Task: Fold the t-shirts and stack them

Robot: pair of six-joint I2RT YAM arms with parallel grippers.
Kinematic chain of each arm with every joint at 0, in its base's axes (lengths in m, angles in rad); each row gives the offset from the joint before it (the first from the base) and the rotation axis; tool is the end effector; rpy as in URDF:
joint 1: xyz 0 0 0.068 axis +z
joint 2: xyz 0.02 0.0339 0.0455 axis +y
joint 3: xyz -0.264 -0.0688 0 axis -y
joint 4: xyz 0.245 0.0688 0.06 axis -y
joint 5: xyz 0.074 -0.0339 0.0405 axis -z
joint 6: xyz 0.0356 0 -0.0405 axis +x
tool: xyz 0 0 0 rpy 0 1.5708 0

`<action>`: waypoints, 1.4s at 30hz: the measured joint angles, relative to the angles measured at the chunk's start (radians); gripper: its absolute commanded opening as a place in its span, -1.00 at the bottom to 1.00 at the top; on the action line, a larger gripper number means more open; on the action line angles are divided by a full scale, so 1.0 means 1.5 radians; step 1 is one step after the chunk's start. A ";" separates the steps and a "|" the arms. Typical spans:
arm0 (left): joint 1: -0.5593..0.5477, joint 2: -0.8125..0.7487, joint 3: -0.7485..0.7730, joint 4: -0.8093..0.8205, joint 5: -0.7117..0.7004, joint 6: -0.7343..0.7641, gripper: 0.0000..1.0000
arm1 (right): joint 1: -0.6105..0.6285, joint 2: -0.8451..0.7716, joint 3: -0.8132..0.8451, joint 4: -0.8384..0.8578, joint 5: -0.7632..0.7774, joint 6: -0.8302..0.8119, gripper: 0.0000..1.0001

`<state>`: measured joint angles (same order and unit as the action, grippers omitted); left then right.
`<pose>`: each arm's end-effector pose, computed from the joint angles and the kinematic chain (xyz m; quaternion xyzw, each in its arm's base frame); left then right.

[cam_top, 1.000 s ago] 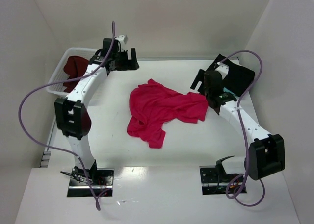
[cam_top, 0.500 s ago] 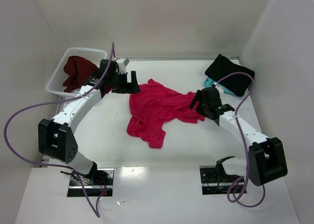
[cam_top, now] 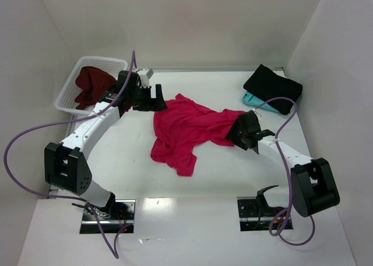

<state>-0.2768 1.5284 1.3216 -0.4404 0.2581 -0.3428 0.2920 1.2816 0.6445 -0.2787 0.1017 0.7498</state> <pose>0.3317 -0.1037 0.3203 0.0280 0.8892 -0.2444 0.3857 0.2347 0.0668 0.1823 0.2305 0.9173 0.1181 0.3026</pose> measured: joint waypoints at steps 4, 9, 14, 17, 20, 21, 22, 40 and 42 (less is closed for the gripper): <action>0.000 0.000 -0.002 -0.001 0.001 0.001 1.00 | 0.003 0.018 -0.003 0.006 -0.007 0.001 0.30; 0.000 0.000 -0.002 -0.002 0.001 0.003 1.00 | 0.004 0.052 -0.003 0.008 -0.005 0.000 0.30; 0.000 0.000 -0.002 -0.004 0.004 0.003 1.00 | 0.004 0.069 -0.003 0.007 0.000 0.000 0.22; 0.000 -0.002 -0.002 -0.008 0.012 0.005 1.00 | 0.005 0.074 -0.002 0.008 0.005 -0.003 -0.08; 0.000 -0.008 -0.002 -0.018 0.031 0.006 1.00 | 0.005 0.094 0.008 0.007 0.013 -0.009 -0.48; 0.000 -0.012 -0.003 -0.020 0.035 0.008 1.00 | 0.005 0.098 0.011 0.007 0.014 -0.007 -0.55; -0.001 -0.018 -0.006 -0.020 0.039 0.010 1.00 | 0.005 0.104 0.016 0.007 0.016 -0.009 -0.75; -0.159 -0.058 -0.164 -0.065 0.031 -0.054 1.00 | 0.000 0.006 0.166 -0.034 0.057 -0.034 -1.00; -0.162 -0.072 -0.190 -0.073 0.006 -0.092 1.00 | -0.007 -0.010 0.174 -0.039 0.059 -0.039 -1.00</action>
<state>-0.5198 1.4204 1.0367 -0.5503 0.2668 -0.4808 0.2813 1.2663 0.9058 -0.3378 0.1905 0.6907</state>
